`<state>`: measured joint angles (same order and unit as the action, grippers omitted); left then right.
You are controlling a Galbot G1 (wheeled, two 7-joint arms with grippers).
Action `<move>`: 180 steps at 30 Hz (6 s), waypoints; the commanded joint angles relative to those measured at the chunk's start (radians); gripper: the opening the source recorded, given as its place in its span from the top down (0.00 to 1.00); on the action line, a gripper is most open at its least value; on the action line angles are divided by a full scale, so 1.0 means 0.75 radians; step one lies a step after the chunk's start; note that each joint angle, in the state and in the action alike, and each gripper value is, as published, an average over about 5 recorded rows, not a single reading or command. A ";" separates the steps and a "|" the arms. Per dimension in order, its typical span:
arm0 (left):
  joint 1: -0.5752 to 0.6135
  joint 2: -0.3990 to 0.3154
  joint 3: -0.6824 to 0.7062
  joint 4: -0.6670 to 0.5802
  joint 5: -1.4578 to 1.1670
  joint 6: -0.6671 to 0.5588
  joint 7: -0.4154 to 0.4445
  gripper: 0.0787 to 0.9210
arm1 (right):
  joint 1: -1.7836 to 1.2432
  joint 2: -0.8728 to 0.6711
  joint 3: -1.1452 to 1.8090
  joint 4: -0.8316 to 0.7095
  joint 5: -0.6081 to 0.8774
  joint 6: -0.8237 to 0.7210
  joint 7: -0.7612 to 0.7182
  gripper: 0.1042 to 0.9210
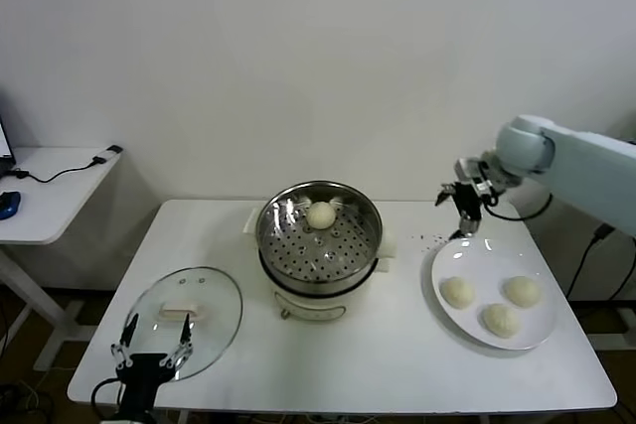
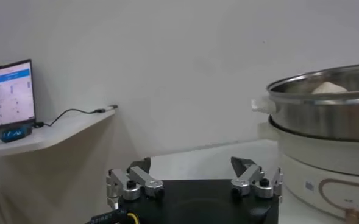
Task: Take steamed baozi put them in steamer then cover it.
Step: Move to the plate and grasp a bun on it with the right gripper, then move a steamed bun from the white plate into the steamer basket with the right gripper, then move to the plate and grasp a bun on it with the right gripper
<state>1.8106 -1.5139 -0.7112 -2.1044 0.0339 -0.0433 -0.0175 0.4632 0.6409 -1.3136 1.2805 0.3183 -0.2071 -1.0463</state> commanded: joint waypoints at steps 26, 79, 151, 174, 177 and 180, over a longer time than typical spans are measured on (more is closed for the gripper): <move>0.009 -0.003 -0.004 0.031 0.005 -0.008 -0.005 0.12 | -0.547 0.113 0.388 -0.331 -0.205 0.005 -0.027 0.12; 0.040 -0.002 0.054 -0.011 0.015 -0.051 -0.020 0.12 | 0.454 1.137 -0.447 -0.548 0.906 -0.093 -0.022 0.30; -0.001 0.000 0.053 -0.003 0.046 0.012 -0.016 0.12 | 0.167 -0.233 -0.229 0.214 0.046 -0.018 -0.005 0.12; 0.024 -0.026 0.042 0.020 0.094 0.009 -0.022 0.12 | -0.512 -0.234 0.240 -0.026 -0.287 0.055 -0.030 0.12; 0.026 -0.027 0.040 0.027 0.095 0.006 -0.023 0.12 | -0.529 -0.215 0.255 -0.046 -0.292 0.057 -0.029 0.12; 0.028 -0.030 0.041 0.032 0.099 0.004 -0.024 0.12 | -0.537 -0.194 0.265 -0.063 -0.295 0.058 -0.027 0.12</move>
<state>1.8278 -1.5344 -0.6814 -2.0836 0.1028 -0.0389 -0.0347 0.1642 0.4943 -1.1884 1.2674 0.1459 -0.1710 -1.0680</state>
